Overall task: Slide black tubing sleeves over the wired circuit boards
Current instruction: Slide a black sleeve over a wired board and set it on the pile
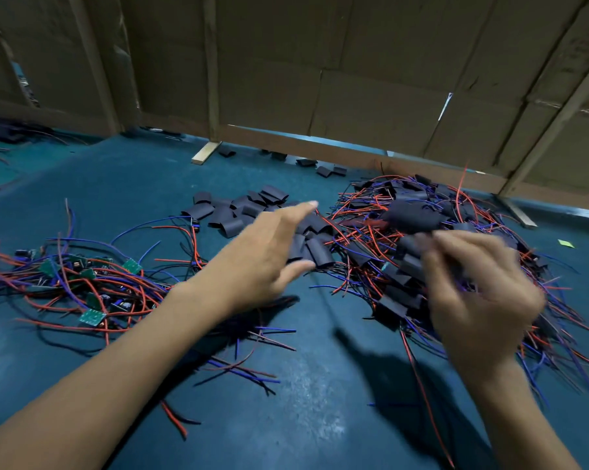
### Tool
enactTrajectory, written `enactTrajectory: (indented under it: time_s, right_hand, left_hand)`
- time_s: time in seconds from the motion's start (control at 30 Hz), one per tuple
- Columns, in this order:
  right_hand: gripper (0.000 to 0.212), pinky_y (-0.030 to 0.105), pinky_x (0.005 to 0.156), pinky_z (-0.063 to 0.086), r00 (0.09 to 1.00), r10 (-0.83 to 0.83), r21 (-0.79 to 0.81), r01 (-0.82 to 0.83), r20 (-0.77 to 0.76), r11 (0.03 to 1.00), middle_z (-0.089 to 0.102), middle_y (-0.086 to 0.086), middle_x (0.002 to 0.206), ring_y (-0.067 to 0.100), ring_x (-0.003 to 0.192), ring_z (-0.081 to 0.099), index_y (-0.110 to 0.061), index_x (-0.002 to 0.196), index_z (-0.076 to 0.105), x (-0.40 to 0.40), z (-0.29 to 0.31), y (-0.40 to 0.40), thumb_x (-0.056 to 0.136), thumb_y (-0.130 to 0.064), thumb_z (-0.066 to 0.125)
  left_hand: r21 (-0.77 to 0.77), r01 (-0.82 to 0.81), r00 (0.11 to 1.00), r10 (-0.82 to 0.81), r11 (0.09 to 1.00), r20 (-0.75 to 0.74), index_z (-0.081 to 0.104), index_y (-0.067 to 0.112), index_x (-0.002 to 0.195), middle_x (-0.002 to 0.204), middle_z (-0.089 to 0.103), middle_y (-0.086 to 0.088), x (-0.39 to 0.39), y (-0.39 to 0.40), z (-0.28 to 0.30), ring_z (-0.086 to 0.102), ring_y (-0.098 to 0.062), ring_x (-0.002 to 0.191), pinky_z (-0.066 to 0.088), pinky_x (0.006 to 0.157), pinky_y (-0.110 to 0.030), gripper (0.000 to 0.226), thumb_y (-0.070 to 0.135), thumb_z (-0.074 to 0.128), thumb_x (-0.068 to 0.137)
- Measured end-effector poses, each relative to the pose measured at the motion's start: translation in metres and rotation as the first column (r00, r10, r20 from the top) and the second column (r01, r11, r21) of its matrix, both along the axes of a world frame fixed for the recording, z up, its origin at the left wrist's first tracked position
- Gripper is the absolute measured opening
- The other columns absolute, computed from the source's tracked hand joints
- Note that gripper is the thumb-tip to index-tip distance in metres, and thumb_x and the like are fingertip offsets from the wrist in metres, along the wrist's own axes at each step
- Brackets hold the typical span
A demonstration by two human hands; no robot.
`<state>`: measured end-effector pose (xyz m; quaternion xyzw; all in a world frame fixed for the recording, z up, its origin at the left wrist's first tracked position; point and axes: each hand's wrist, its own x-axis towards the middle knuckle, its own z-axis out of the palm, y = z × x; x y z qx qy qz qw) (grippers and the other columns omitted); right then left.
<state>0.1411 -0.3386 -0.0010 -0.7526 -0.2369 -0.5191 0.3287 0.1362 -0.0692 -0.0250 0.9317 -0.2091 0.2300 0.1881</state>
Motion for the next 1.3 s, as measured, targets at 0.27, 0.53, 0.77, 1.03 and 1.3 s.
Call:
enactTrajectory:
  time_s: [0.27,0.53,0.77,1.03,1.3]
  right_hand:
    - [0.026,0.053,0.104,0.031,0.713,-0.380,-0.061,0.430,-0.589,0.901,0.060,0.008,0.134,0.039,0.127,0.047,-0.014,0.111,0.075,0.029,0.003,-0.038,0.091,-0.029,0.070]
    - [0.056,0.042,0.112,0.028,0.931,-0.229,0.204,0.292,-0.284,0.934,0.042,0.022,0.140,0.035,0.135,0.039,0.001,0.129,0.046,0.002,0.005,0.001,0.085,-0.017,0.075]
    - [0.072,0.038,0.110,0.026,0.708,0.122,-0.425,-0.542,-0.695,0.724,0.031,-0.003,0.161,0.021,0.140,0.033,-0.024,0.160,0.014,-0.036,-0.045,0.086,0.101,-0.050,0.046]
    - [0.048,0.041,0.090,0.032,0.720,0.018,-0.491,-0.491,-0.693,0.720,0.054,-0.006,0.124,0.023,0.106,0.043,-0.032,0.146,0.049,-0.016,-0.058,0.096,0.104,-0.052,0.037]
    - [0.017,0.035,0.085,0.043,0.675,-0.046,-0.520,-0.521,-0.737,0.677,0.071,0.001,0.094,0.029,0.096,0.063,-0.021,0.095,0.071,0.008,-0.016,0.108,0.093,-0.034,0.061]
  left_hand:
    - [0.284,-0.349,0.859,0.426,0.893,-0.283,0.055,0.020,0.124,0.121,0.059,-0.008,0.013,0.024,-0.011,0.048,-0.032,0.117,0.042,0.097,-0.043,0.028,0.036,0.052,0.101]
    - [0.069,-0.320,0.901,0.326,0.945,-0.285,0.050,0.019,0.133,0.111,0.068,-0.008,0.010,0.030,-0.003,0.057,-0.032,0.112,0.047,0.086,-0.041,0.038,0.021,0.062,0.096]
    - [-0.200,-0.307,0.950,0.312,0.931,-0.007,0.052,0.022,0.136,0.108,0.071,-0.007,0.003,0.032,0.012,0.065,-0.033,0.103,0.053,0.085,-0.048,0.052,0.016,0.073,0.089]
    - [-0.240,-0.292,0.955,0.297,0.926,-0.016,0.047,0.021,0.141,0.111,0.067,-0.007,0.004,0.037,0.014,0.062,-0.028,0.106,0.051,0.090,-0.047,0.058,0.018,0.075,0.089]
    - [-0.236,-0.316,0.944,0.331,0.919,0.023,0.046,0.020,0.144,0.112,0.067,-0.005,0.002,0.040,0.017,0.063,-0.031,0.102,0.050,0.088,-0.048,0.062,0.018,0.074,0.089]
